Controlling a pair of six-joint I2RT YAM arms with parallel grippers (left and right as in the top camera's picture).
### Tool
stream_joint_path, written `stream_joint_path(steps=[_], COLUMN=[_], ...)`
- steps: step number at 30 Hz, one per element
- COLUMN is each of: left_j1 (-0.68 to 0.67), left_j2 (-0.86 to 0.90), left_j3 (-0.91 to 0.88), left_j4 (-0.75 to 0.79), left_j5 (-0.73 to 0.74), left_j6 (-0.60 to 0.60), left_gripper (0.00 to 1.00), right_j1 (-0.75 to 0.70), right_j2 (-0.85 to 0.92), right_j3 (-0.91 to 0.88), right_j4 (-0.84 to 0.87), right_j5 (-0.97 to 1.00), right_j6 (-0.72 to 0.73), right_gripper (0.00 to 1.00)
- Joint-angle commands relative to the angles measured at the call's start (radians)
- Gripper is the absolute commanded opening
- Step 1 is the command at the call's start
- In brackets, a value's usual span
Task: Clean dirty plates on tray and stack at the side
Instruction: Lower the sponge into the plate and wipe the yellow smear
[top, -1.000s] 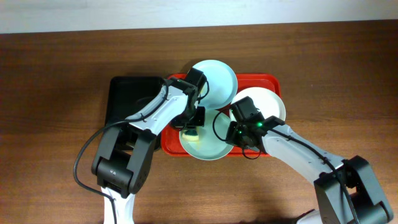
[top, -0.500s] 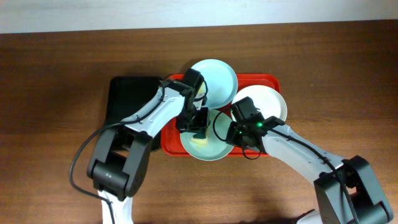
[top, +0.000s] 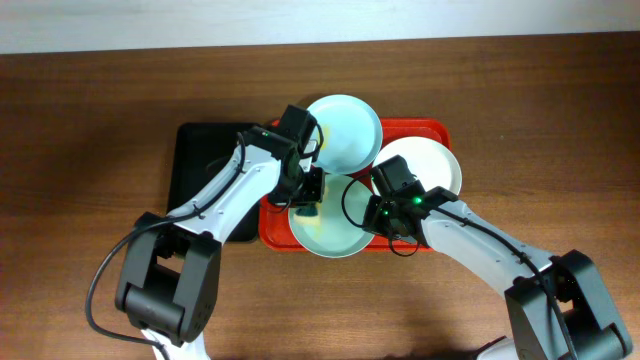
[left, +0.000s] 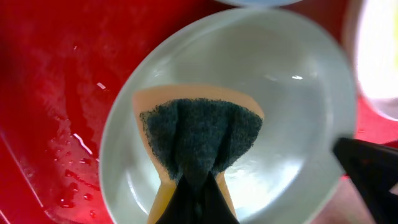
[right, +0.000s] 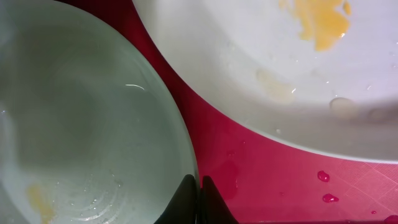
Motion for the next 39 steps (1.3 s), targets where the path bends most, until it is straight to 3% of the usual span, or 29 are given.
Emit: stream_joint_path(steps=[1,16,24,27,34,39], left_j1=[-0.008,-0.024,-0.064,-0.086,-0.101,-0.101], left_j2=[-0.011,-0.011,-0.011,-0.011,-0.011,-0.011], left_j3=[-0.069,-0.249,-0.351,-0.354,-0.354,-0.354], left_j4=[0.058,0.181,0.263,0.265,0.362,0.402], left_j5=[-0.024,-0.023,-0.022,-0.011,0.213,0.275], left_j6=[0.005,0.004,-0.159,-0.167,-0.167,-0.167], left_gripper=[0.00,0.00,0.00,0.00,0.00,0.00], right_j1=[0.006,0.006,0.006,0.006,0.006,0.006], right_j2=[0.011,0.011,0.011,0.011,0.011,0.011], right_j3=[-0.006,-0.006,-0.006,-0.006,-0.006,-0.006], right_j4=[0.000,0.000,0.000,0.000,0.000,0.000], right_j5=[-0.005,-0.005,-0.005,-0.005,-0.005,-0.004], right_j6=[0.008,0.008,0.008,0.008,0.008,0.008], right_gripper=[0.04,0.04,0.04,0.04,0.04,0.04])
